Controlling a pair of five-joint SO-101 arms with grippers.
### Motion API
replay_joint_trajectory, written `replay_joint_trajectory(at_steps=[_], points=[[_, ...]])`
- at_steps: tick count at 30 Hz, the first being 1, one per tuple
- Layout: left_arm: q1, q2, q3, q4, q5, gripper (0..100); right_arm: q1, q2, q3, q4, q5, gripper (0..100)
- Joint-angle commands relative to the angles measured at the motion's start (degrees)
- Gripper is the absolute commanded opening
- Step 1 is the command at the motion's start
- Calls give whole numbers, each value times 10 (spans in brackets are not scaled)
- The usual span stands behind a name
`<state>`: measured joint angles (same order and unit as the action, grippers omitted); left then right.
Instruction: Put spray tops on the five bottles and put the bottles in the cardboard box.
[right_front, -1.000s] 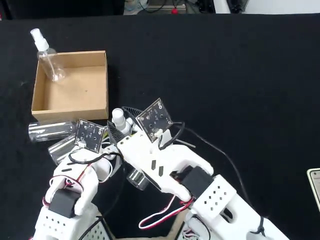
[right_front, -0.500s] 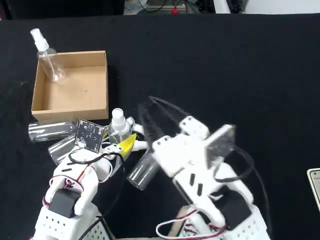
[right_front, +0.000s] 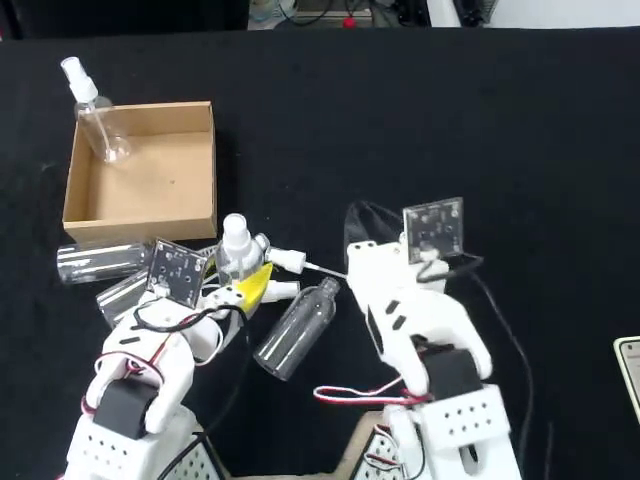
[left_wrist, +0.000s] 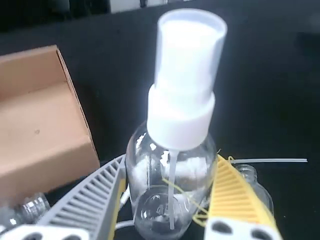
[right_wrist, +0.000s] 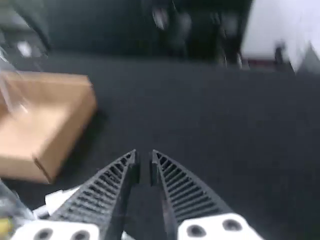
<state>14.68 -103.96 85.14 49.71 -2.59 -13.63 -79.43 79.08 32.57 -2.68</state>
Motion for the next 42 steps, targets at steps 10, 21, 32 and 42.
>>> replay_joint_trajectory(at_steps=[10, 21, 32, 42], points=[[-109, -5, -48, -204, -67, 213, 12, 77, 62, -129, 5, 44], [-173, -4, -47, -277, -66, 213, 10, 84, 65, -129, 5, 44], [-217, 33, -50, -323, -66, 213, 9, 82, 74, -130, 5, 44], [-262, 291, -53, -535, -66, 213, 9, 83, 75, -130, 5, 44]])
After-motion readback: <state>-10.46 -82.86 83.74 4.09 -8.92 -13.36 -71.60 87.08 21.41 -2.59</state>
